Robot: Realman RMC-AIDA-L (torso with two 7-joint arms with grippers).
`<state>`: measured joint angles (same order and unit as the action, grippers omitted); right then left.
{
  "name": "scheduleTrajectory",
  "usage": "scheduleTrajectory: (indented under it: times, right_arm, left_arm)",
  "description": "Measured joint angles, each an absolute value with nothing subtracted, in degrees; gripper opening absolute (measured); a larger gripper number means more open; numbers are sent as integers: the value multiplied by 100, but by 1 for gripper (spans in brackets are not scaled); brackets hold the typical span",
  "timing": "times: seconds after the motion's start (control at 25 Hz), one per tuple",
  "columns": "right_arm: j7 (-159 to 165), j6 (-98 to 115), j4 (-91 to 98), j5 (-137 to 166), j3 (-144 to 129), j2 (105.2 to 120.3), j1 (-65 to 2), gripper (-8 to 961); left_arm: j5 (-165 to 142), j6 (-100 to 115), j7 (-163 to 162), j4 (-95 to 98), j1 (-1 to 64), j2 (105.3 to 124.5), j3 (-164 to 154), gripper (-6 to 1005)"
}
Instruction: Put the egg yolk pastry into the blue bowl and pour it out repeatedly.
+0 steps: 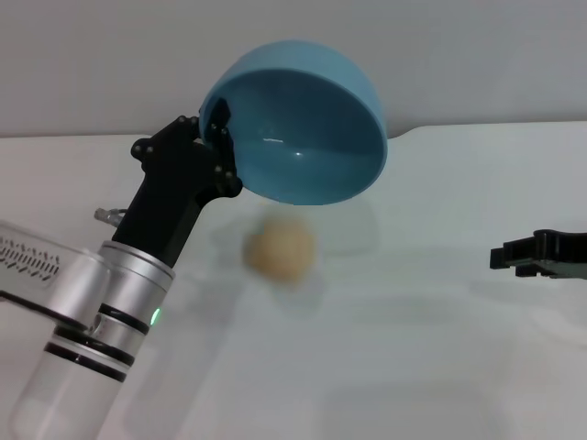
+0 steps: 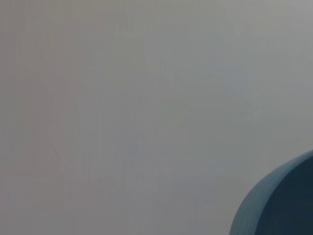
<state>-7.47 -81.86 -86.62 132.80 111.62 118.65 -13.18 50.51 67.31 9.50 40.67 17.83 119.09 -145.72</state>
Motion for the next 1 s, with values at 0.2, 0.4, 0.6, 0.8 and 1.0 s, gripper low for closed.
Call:
scheduleTrajectory:
  times: [0.2,0.4,0.6,0.8,1.0]
  right_arm:
    - [-754,-8182,-8578,13280,11162,11861,-1354,359]
    - [-859,-8169,-8464,13279,11162,11866,-1429,359]
    - [-925,-8165,-8289,13271,11156,11875,-1526,359]
    - [-1021,-8210,-8175,13205,11123,11874,-1625,359]
    - [-1050,-8215,-8077,13108,10928,11867,-1718,360]
  left_arm:
    - [5120,6398,947,3992,1933,11909,-14571,-1]
    - [5125,6190,938,3876,2091,11909,-14550,-1]
    - [5123,5944,936,3854,2219,11882,-14511,-1]
    - [5003,4791,949,4114,2423,11805,-14074,-1]
    - [4304,2584,980,5000,2475,11774,-12780,-2]
